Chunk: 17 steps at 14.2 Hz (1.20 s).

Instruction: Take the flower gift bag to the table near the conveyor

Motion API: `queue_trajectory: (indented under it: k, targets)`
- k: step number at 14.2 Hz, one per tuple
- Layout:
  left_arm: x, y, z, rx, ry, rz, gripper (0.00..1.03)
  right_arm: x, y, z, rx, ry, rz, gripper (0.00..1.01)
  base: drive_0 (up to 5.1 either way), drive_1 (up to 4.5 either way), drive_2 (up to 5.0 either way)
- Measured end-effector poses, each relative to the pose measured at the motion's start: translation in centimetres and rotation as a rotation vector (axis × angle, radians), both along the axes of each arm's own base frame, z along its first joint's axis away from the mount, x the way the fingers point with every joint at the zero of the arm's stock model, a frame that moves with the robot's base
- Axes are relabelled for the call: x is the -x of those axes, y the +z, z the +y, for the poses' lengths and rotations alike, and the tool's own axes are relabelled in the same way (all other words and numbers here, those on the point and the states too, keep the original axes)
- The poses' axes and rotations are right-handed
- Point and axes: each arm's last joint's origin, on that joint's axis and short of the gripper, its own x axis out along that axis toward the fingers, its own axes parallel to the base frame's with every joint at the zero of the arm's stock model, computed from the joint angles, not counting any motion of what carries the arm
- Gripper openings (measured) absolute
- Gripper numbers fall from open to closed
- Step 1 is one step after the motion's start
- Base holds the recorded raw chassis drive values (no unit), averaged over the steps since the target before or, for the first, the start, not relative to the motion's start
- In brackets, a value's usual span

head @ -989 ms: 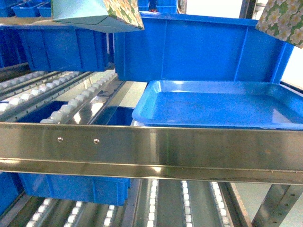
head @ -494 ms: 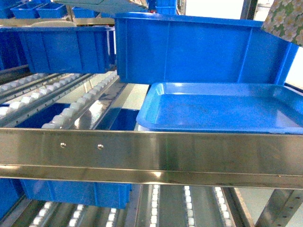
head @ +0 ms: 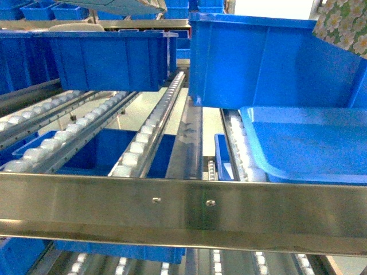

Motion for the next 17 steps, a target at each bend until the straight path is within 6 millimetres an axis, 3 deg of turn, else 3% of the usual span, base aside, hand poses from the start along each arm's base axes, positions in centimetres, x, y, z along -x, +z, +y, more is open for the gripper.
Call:
queue_trajectory:
  k: [9,17]
  targets:
    - [0.04,-0.01,-0.05,-0.001,-0.003,0.002,0.02,-0.04,-0.1,0.16,0.0,0.005,0.005,0.02,-4.6,0.79,3.9]
    - [0.04,-0.01,-0.05,-0.001,-0.003,0.002,0.02,-0.03,-0.1,0.16,0.0,0.005,0.005,0.02,-4.9,1.9,2.9]
